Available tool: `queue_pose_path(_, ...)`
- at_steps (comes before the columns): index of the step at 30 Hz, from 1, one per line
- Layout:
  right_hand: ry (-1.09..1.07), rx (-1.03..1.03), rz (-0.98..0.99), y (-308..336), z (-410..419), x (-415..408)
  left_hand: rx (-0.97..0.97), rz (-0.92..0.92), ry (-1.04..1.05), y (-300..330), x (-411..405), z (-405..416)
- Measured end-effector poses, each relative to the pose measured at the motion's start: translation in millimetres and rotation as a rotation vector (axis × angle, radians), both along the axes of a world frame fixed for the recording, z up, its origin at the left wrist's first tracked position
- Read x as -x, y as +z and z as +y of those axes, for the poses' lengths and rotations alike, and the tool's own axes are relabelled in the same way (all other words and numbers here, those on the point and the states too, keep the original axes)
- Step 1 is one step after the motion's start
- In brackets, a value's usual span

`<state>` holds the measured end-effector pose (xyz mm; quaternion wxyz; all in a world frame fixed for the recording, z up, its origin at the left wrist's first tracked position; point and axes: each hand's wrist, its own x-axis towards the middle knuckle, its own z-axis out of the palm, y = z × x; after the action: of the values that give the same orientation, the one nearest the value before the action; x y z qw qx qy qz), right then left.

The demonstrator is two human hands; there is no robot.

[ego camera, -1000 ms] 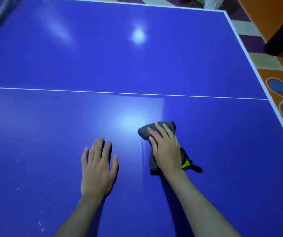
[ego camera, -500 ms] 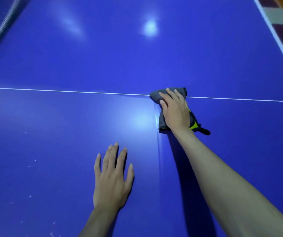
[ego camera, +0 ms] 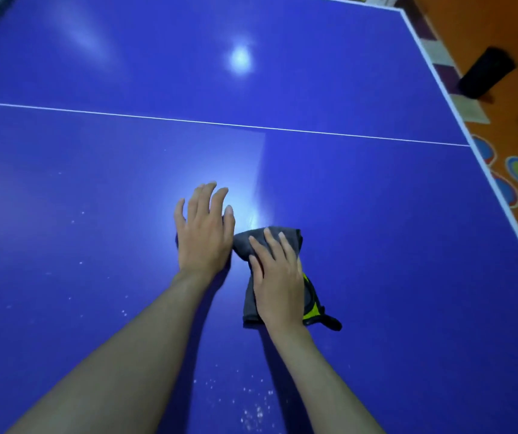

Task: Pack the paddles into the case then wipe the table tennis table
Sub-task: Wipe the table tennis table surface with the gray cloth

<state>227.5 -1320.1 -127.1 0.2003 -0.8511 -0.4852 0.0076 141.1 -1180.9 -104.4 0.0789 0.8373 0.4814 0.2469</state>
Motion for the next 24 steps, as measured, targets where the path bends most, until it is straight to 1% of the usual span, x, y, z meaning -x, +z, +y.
queue_pose_path(3, 0.007, 0.030, -0.032, 0, -38, 36, -0.005, 0.055, 0.019, 0, 27, 12)
queue_pose_path(5, 0.018, 0.032, -0.053, -1, -49, 46, 0.009, 0.112, 0.035, -4, 42, 23)
queue_pose_path(9, 0.054, 0.036, -0.072, -2, -31, 31, 0.087, 0.223, -0.013, -14, 55, 36)
queue_pose_path(12, 0.047, 0.021, -0.047, -5, 15, 1, 0.103, 0.225, -0.003, -17, 56, 35)
queue_pose_path(18, 0.075, -0.021, 0.001, -5, 137, -64, 0.143, 0.264, 0.021, -14, 55, 36)
queue_pose_path(24, 0.085, -0.031, 0.064, -2, 247, -110, 0.116, 0.308, 0.015, -20, 56, 40)
